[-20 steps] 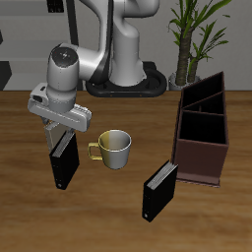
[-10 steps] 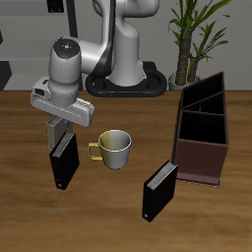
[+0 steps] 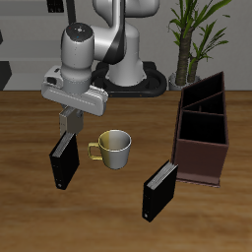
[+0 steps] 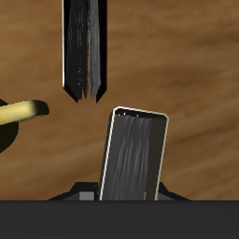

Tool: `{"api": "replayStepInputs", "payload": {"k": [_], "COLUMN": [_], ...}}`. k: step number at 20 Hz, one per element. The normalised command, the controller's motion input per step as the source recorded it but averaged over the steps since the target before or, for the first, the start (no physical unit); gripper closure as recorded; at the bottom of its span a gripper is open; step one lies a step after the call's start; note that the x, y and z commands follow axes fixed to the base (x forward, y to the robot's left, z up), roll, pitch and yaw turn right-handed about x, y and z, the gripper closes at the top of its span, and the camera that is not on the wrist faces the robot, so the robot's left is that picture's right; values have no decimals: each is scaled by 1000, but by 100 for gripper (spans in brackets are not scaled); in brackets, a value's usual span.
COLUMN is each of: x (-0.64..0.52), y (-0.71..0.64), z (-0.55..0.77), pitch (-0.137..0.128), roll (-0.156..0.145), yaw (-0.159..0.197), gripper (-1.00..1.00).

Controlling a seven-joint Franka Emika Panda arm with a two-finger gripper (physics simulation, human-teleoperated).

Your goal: Place the yellow book into the left desk caddy's right compartment

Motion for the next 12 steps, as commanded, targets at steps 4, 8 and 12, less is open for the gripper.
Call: {"api": "replayStepInputs", "payload": {"k": [4, 8, 12], "x": [145, 58, 65], "y": [453, 408, 627], "z": [436, 365, 358], "pitch": [-37, -21, -23], "roll": [43, 17, 54], "yaw": [2, 1, 8], "gripper": [100, 100, 100]}}
